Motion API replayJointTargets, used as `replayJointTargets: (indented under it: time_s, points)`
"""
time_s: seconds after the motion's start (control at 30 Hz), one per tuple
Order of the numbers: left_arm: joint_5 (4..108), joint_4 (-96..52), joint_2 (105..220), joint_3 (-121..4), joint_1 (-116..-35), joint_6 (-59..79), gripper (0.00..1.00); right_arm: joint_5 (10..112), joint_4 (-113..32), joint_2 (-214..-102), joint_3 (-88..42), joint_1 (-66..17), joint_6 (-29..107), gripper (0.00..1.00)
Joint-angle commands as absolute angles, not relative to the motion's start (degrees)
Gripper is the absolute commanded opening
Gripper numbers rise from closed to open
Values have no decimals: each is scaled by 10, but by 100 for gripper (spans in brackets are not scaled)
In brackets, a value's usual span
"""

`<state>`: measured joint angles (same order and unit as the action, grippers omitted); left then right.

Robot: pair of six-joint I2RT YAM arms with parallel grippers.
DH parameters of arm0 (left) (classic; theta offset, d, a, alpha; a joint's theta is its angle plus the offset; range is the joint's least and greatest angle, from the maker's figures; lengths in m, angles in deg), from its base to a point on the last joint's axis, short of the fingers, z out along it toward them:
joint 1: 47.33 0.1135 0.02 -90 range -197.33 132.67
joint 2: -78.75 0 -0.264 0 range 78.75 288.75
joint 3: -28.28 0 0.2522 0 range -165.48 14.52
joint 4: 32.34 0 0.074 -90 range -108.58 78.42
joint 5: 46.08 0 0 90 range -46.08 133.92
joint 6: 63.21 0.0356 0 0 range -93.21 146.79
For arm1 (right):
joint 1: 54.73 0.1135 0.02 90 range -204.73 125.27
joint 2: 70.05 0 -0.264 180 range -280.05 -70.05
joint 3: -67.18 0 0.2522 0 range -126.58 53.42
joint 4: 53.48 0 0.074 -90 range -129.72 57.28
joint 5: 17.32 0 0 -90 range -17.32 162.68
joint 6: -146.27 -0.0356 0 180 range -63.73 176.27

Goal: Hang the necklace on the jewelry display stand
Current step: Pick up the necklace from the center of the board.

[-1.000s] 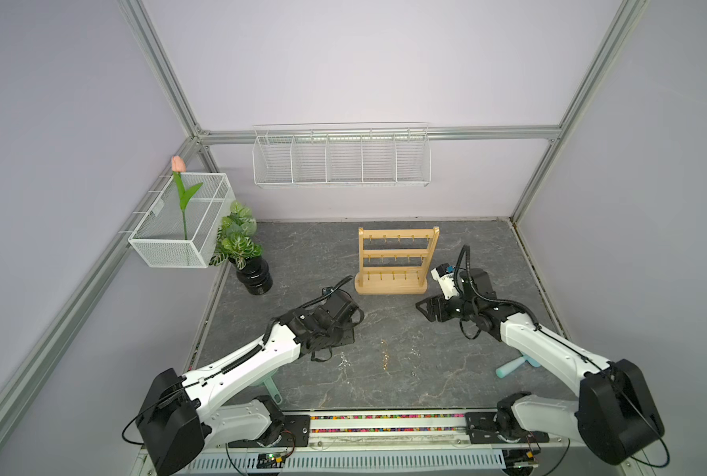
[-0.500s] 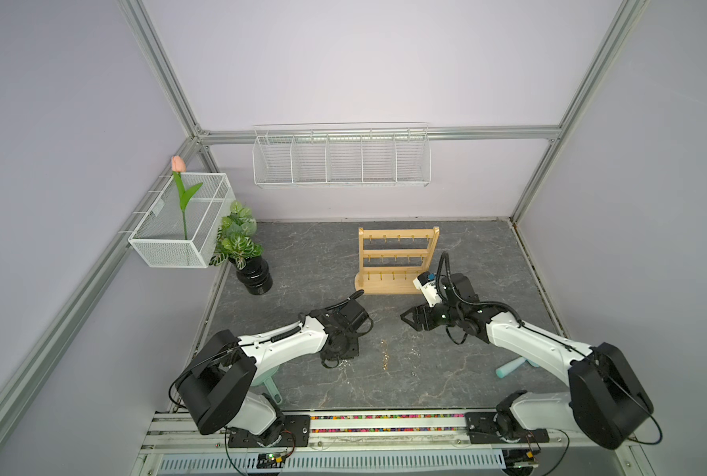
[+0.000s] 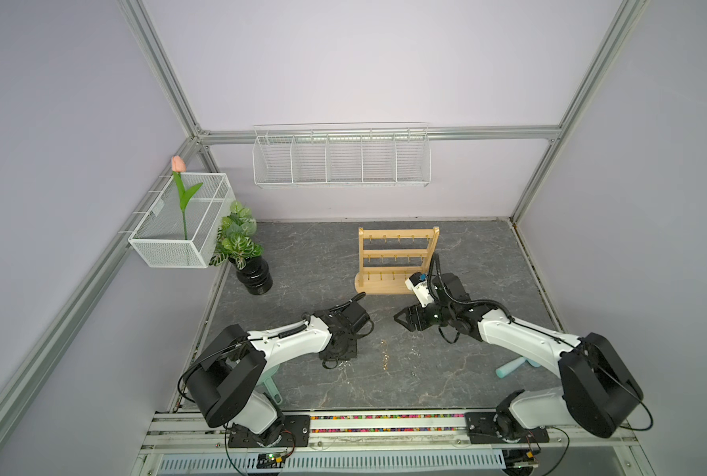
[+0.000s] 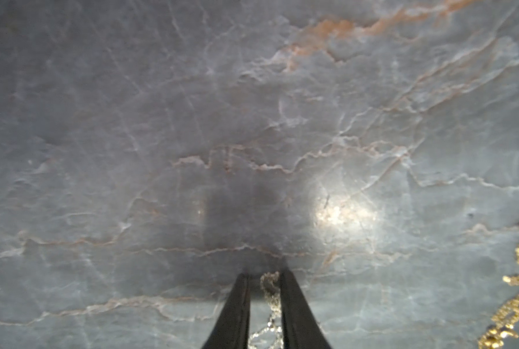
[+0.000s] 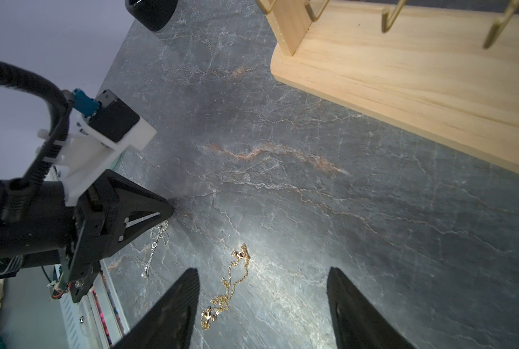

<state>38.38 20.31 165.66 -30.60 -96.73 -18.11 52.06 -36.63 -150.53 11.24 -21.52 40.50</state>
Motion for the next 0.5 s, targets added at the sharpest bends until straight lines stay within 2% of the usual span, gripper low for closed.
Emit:
replayJointTargets:
  time_s: [0.0, 0.33, 0.47]
  points:
    - [393, 183, 1679, -274, -965, -175, 18, 521, -373, -1497, 100, -210, 401, 67]
    - [404, 174, 1710, -258, -984, -185, 14, 526, -366, -1496, 88, -200, 400, 63]
    - [404, 180, 1711, -263, -994, -185, 17, 529, -366, -1500, 87, -198, 401, 63]
